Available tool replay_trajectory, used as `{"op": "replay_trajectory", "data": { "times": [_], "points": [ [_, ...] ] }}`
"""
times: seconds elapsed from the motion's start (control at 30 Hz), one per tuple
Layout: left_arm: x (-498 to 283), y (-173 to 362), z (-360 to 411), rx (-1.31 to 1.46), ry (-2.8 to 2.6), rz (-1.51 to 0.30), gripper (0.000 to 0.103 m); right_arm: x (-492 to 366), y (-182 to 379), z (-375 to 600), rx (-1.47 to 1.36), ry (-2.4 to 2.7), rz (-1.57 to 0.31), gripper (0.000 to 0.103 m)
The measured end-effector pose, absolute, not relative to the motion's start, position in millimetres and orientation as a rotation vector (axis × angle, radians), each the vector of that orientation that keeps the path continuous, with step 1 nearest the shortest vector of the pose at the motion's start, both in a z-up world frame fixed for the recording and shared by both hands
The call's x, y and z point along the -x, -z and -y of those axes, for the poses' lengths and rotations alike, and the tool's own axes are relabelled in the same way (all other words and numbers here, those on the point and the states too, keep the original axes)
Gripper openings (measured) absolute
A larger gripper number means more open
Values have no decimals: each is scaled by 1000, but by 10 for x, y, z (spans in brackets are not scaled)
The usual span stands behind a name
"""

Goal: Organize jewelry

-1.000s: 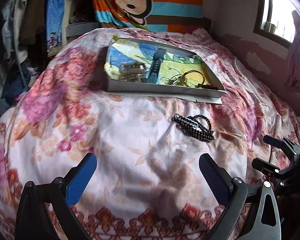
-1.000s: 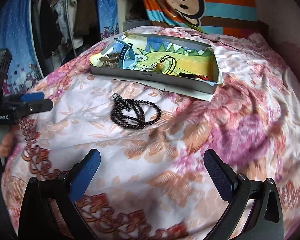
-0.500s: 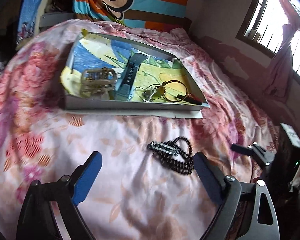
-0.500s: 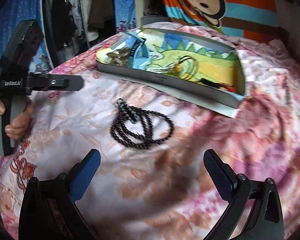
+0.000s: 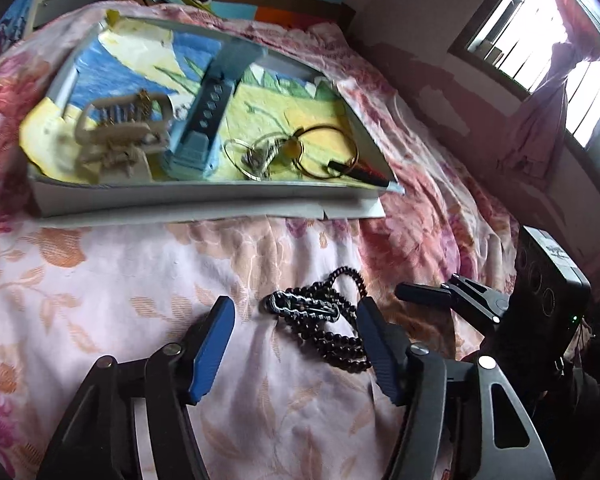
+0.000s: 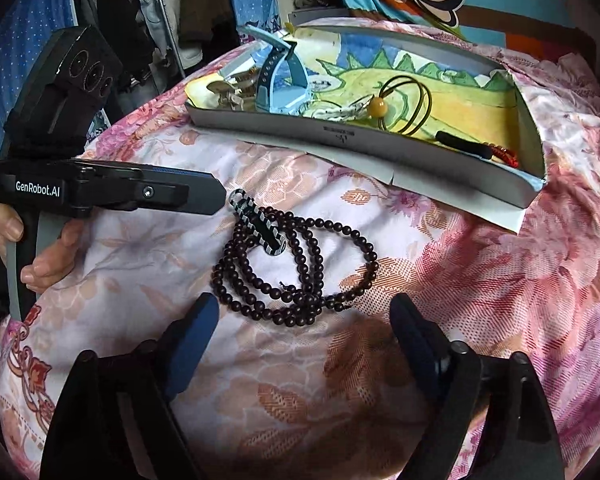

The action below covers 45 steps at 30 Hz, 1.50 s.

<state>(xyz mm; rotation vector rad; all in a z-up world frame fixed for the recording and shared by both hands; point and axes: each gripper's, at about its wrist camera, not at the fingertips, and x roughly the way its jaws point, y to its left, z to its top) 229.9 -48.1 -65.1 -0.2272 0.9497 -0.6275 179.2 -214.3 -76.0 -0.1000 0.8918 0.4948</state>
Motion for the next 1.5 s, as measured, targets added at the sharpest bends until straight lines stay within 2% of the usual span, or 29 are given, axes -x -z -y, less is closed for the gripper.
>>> {"op": "replay_trajectory", "data": {
  "times": [0.13,0.2,0.27,0.33,0.4,0.47,0.53,0.6,0.8,1.17,1.5],
  "points": [
    [-2364,715,494,256,641,-978,59,-1817,782,2112,103,-495,-895,79],
    [-2399,741,500,278,634,-991,58,-1826,789,2094,106,-493,-896,73],
    [-2431,768,514,286,617,-1015,45,-1832,800,2094,107,-491,-898,67],
    [-2444,788,539,285,611,-1035,35,-1837,807,2085,108,-487,-898,65],
    [-2445,808,572,279,611,-1048,32,-1834,809,2078,109,-488,-895,56],
    [-2452,828,598,276,605,-1056,20,-1837,810,2076,113,-484,-894,50],
    [-2469,854,601,276,586,-1070,13,-1835,816,2079,114,-482,-895,45],
    [-2476,872,571,302,581,-1072,13,-1834,818,2084,113,-481,-895,36],
    [-2461,837,516,331,575,-1061,8,-1816,822,2085,121,-484,-896,19],
    [-2314,722,471,365,580,-1046,4,-1808,829,2079,141,-457,-906,19],
    [-2237,556,323,379,540,-1019,3,-1833,814,2174,118,-392,-904,12]
  ]
}}
